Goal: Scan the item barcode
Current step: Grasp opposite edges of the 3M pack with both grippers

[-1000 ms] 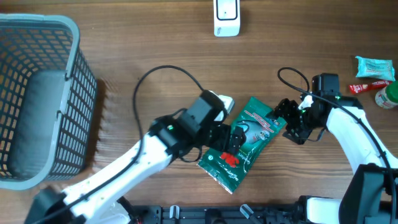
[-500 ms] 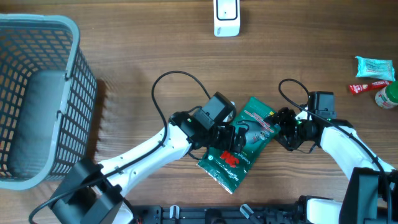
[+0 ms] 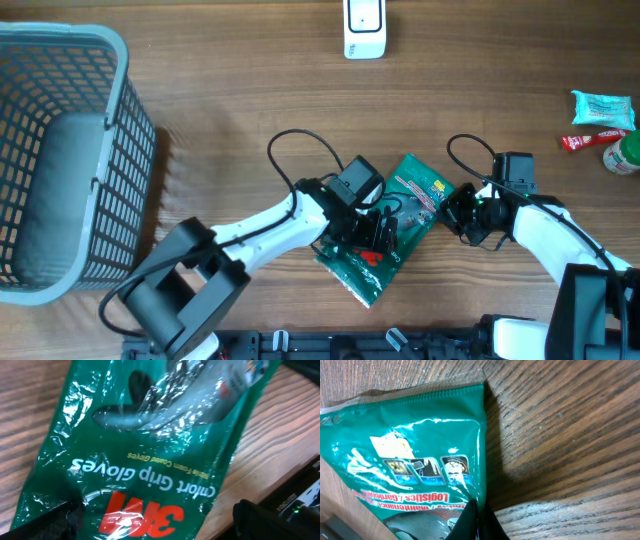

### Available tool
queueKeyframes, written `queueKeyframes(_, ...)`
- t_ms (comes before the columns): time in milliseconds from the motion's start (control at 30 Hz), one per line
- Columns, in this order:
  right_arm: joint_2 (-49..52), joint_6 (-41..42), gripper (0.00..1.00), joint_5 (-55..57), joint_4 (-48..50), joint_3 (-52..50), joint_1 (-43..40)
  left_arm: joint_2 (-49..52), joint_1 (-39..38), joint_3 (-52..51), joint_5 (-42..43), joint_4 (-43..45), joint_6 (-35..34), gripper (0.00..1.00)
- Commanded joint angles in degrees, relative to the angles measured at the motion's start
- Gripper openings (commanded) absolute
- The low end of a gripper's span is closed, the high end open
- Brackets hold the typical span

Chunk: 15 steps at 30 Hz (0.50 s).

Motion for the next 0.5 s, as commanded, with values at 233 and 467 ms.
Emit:
queueKeyframes(233,-2.62,-5.7,0.05,-4.61,-5.86,4.87,0.2,2.05,0.72,-0.07,1.9,0.07,-1.38,1.0)
queueKeyframes(467,-10.6,-15.15,0.04,-4.31,-16.79,11.8,0.2,2.03,1.62,-0.07,1.95,0.39,-1.36,1.0)
